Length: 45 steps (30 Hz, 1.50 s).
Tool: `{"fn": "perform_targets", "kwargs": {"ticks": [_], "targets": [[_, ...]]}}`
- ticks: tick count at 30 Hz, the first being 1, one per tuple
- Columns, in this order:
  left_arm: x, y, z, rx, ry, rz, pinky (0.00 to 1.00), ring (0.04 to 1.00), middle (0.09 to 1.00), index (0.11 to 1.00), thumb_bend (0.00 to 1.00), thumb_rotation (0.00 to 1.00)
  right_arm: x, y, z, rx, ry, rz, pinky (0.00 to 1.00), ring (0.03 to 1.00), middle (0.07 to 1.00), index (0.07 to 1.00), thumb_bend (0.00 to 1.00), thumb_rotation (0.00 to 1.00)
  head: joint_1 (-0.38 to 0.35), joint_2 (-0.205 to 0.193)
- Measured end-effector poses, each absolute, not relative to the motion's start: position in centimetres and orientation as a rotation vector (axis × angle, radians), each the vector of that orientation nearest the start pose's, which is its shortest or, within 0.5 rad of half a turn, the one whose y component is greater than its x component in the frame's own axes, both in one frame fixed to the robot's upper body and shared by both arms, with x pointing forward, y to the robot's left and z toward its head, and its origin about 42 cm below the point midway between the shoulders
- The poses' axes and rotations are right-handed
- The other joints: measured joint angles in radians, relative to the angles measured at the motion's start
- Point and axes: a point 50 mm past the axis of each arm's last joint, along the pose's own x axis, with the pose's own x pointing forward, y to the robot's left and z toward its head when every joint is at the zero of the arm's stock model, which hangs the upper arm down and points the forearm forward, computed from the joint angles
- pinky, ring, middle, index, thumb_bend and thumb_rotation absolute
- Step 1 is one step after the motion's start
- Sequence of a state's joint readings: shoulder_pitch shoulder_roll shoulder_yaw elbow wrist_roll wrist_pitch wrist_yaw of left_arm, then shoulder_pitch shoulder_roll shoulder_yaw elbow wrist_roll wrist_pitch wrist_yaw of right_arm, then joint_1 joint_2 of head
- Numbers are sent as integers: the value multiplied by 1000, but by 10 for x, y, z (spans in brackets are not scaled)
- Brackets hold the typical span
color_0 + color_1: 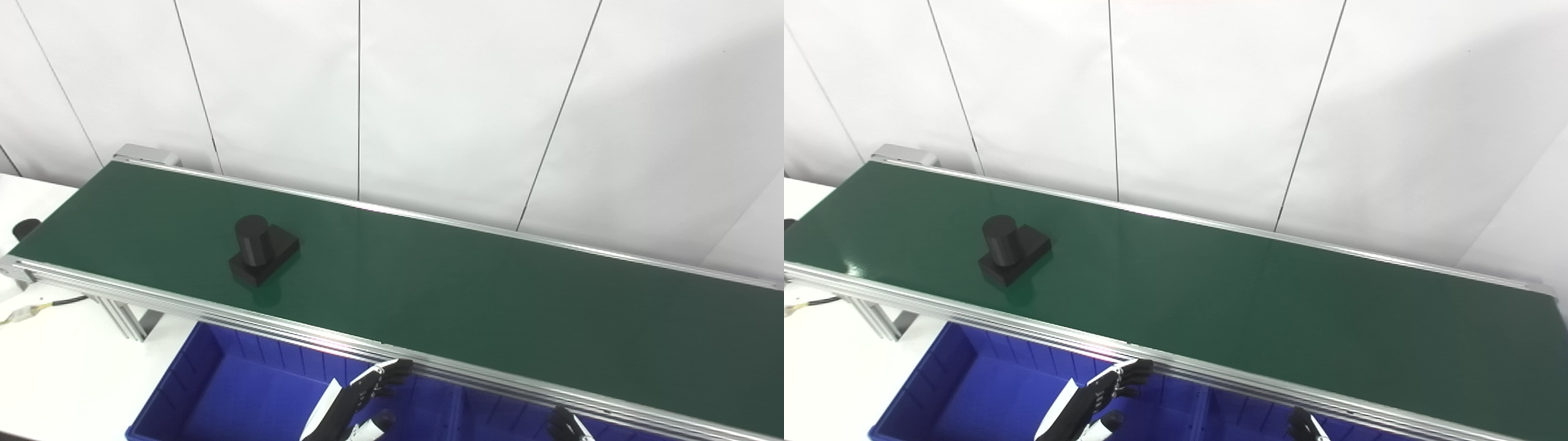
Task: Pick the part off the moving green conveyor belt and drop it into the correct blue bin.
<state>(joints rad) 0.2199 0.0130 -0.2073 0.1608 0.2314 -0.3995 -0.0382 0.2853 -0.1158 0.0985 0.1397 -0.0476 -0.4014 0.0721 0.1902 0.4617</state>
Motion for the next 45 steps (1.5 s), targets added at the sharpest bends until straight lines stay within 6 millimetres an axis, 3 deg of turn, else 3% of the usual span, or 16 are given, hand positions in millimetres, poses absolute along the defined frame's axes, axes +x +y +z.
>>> {"fn": "perform_targets", "kwargs": {"ticks": [6, 28, 36, 41, 45], "targets": [[190, 161, 26, 185, -34, -258, 769, 811, 826, 819, 745, 947, 168, -234, 21, -136, 26, 144, 876, 883, 884, 901, 666, 1000, 0, 2], [193, 162, 22, 185, -30, -267, 791, 829, 837, 827, 765, 946, 172, -234, 21, -125, 23, 141, 860, 875, 875, 900, 697, 997, -18, 8], [194, 162, 24, 184, -47, -269, 786, 827, 832, 820, 759, 958, 172, -234, 19, -115, 28, 134, 789, 831, 845, 895, 716, 975, -21, 6], [194, 161, 23, 187, -47, -263, 781, 820, 829, 822, 746, 961, 174, -234, 20, -132, 24, 121, 761, 811, 816, 878, 716, 983, -49, 23], [194, 159, 23, 188, -51, -265, 775, 818, 829, 824, 753, 979, 175, -233, 22, -182, 8, 94, 803, 812, 811, 867, 740, 957, -61, 41]]}}
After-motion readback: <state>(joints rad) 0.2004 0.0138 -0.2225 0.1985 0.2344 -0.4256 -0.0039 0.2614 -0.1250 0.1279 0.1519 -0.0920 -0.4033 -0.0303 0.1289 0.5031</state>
